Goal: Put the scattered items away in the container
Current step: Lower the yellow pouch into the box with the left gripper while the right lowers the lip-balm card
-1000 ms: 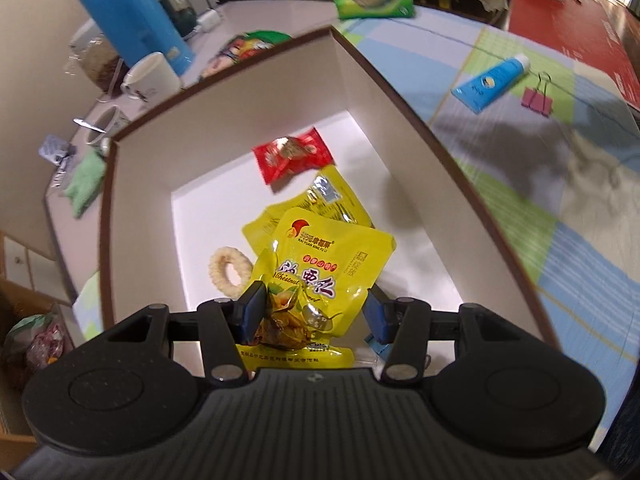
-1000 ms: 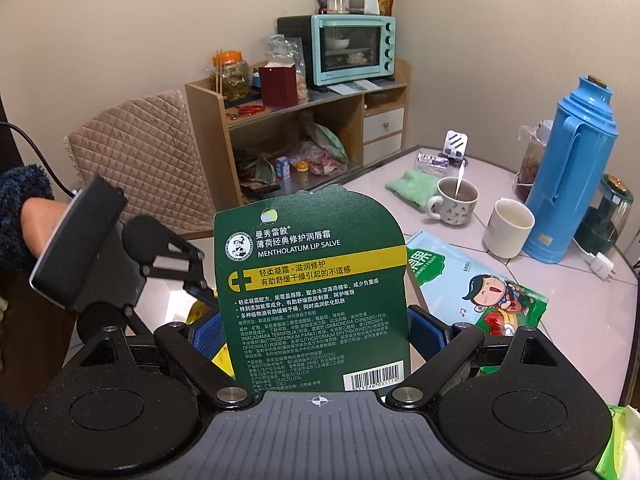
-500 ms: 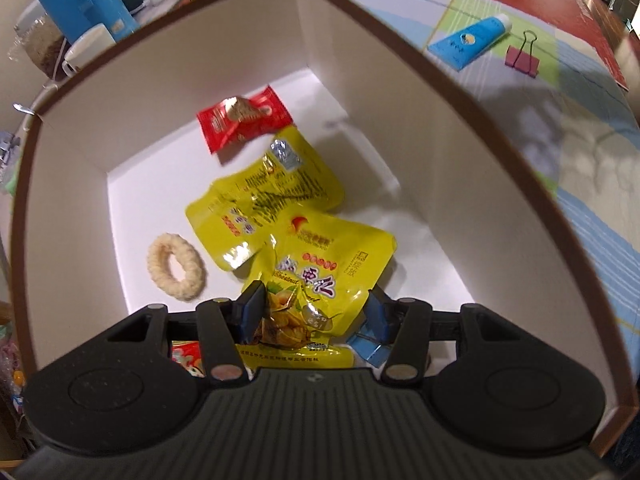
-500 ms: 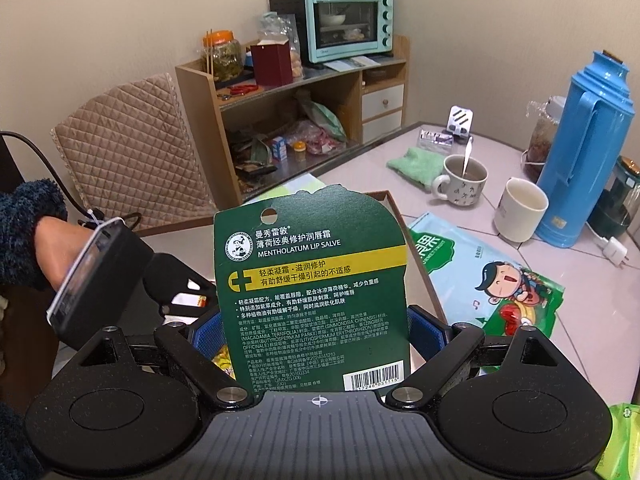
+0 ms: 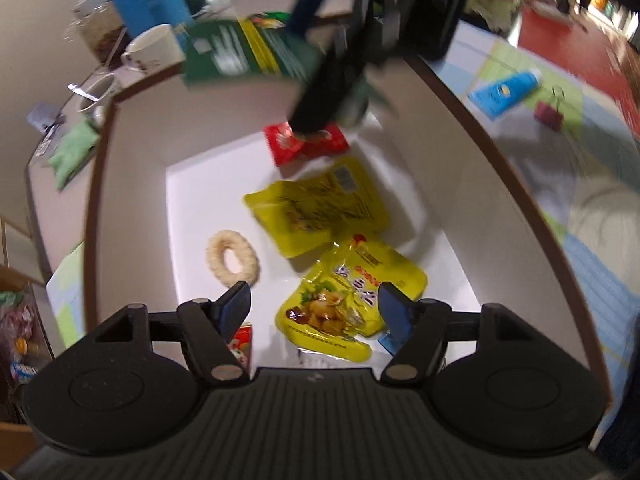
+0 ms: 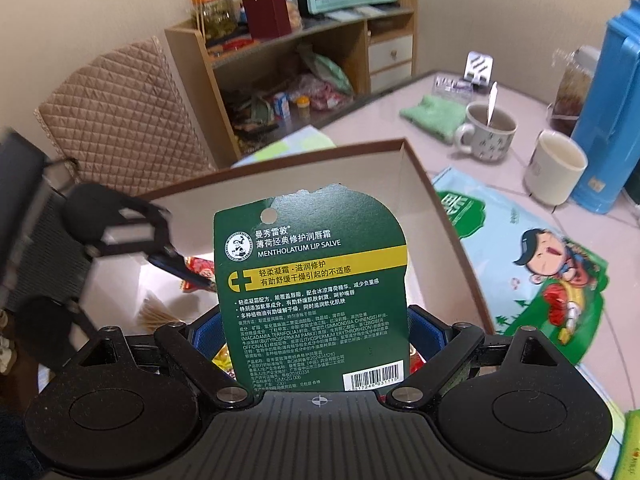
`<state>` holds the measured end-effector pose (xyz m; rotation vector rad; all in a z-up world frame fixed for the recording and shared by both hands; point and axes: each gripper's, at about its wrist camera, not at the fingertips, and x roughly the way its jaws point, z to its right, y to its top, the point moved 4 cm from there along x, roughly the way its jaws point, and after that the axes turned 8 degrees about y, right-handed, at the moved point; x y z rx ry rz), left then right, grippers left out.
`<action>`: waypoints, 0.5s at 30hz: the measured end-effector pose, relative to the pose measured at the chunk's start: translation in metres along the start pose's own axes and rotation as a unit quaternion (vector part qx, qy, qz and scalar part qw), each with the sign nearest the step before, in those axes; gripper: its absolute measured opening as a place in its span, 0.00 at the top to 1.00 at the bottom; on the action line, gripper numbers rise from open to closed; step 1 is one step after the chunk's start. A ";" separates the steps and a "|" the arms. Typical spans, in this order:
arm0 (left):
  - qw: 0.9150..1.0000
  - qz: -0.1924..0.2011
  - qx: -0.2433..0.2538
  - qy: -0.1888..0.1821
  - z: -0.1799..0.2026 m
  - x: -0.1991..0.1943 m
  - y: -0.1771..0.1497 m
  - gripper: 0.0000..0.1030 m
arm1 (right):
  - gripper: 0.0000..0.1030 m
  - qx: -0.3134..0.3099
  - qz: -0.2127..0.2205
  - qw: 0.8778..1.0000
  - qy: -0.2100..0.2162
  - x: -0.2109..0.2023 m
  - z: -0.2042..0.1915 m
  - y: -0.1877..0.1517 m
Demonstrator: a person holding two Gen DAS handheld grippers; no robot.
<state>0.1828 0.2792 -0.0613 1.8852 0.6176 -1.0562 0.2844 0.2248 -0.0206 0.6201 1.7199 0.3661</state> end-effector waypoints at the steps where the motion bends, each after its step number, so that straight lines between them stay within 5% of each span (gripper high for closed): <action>1: 1.000 0.001 -0.008 0.003 -0.004 -0.002 0.000 0.35 | 0.12 0.003 -0.004 1.000 0.002 0.006 0.002 0.001; 15: 0.992 -0.041 -0.112 0.040 -0.046 0.016 -0.003 0.35 | 0.12 0.010 -0.060 0.998 0.012 0.079 0.029 0.024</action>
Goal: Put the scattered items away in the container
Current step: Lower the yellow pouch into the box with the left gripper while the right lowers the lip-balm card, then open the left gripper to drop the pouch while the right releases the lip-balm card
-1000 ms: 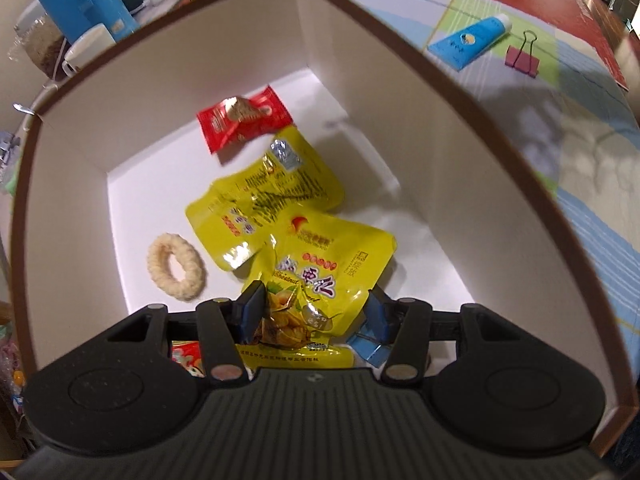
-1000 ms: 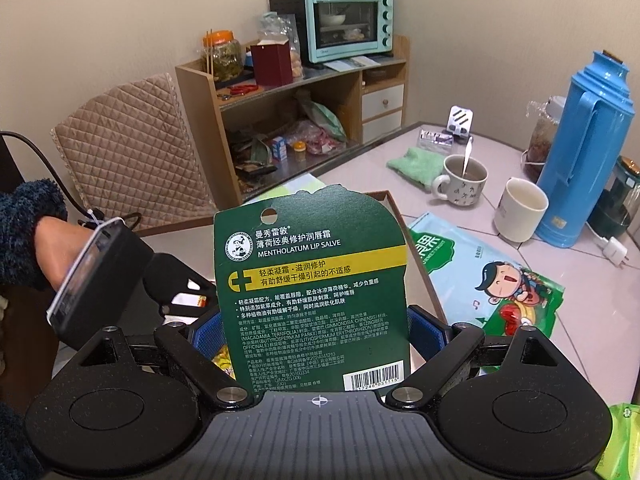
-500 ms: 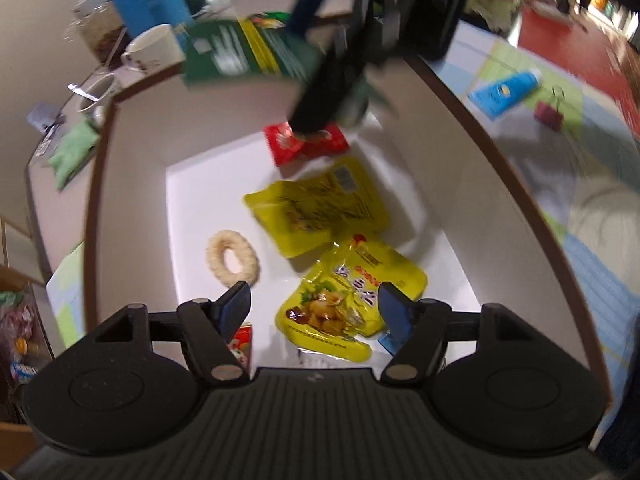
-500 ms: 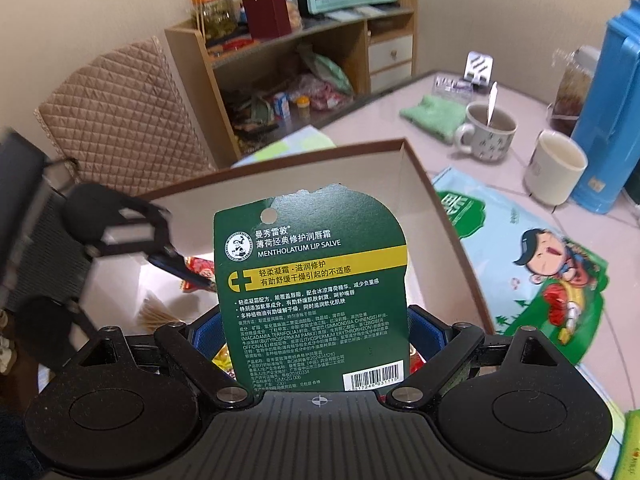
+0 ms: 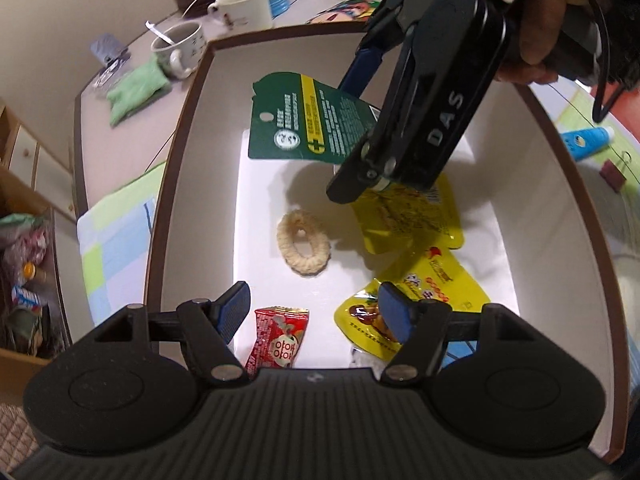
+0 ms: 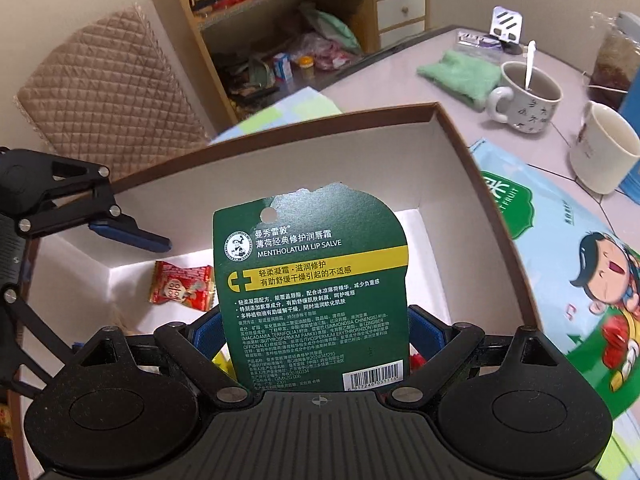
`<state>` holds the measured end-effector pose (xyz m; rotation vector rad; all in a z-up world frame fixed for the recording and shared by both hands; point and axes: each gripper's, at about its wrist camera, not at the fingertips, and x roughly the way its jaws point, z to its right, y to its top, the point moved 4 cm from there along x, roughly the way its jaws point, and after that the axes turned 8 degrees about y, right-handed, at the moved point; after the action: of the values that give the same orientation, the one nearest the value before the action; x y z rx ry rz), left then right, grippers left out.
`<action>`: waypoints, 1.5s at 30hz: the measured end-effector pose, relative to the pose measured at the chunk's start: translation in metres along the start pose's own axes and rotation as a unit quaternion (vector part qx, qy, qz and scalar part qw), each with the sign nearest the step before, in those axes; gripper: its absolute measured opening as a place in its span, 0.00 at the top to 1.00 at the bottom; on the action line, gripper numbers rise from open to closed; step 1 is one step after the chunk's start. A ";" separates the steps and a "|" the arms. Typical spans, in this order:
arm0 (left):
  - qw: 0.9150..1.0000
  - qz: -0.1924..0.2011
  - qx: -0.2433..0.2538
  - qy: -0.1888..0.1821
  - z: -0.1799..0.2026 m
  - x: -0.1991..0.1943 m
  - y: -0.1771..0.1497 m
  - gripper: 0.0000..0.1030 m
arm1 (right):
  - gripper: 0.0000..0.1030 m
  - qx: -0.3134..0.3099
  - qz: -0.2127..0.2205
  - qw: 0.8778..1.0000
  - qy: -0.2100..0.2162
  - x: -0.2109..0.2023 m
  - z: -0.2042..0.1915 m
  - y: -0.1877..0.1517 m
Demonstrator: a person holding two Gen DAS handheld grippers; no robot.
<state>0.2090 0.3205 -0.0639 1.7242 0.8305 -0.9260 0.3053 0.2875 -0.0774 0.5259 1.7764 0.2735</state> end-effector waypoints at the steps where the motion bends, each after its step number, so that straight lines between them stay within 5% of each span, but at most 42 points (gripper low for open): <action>1: 1.000 -0.002 -0.004 0.001 -0.001 0.001 -0.001 0.35 | 0.12 0.000 -0.003 1.000 0.001 0.004 0.001 0.001; 7: 1.000 -0.008 -0.022 0.003 -0.006 -0.004 -0.005 0.34 | 0.12 0.011 -0.006 1.000 -0.004 0.017 0.006 -0.002; 19: 0.999 0.001 -0.033 0.012 -0.009 -0.018 -0.012 0.33 | 0.05 0.069 0.062 0.996 -0.002 -0.018 0.000 -0.021; 22: 0.999 0.002 -0.035 0.014 -0.010 -0.019 -0.013 0.33 | 0.06 0.082 0.046 0.996 0.000 -0.019 -0.005 -0.024; 24: 0.999 0.002 -0.036 0.015 -0.011 -0.018 -0.013 0.33 | 0.16 0.090 0.032 0.995 0.003 -0.016 -0.006 -0.025; 25: 0.999 0.001 -0.037 0.015 -0.011 -0.018 -0.013 0.33 | 0.42 0.093 0.025 0.995 0.011 -0.014 -0.005 -0.025; 26: 0.999 0.001 -0.038 0.015 -0.011 -0.018 -0.013 0.33 | 0.50 0.097 0.017 0.995 0.013 -0.012 -0.005 -0.025; 31: 0.999 -0.002 -0.040 0.019 -0.013 -0.015 -0.014 0.33 | 0.61 0.114 -0.016 0.993 0.004 0.001 0.004 -0.029; 45: 0.998 -0.006 -0.057 0.021 -0.005 -0.016 -0.013 0.32 | 0.60 0.124 0.021 0.992 0.009 -0.023 -0.007 -0.044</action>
<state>0.1913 0.3276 -0.0542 1.6454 0.9052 -0.8372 0.2945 0.2390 -0.0754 0.7400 1.8300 0.0862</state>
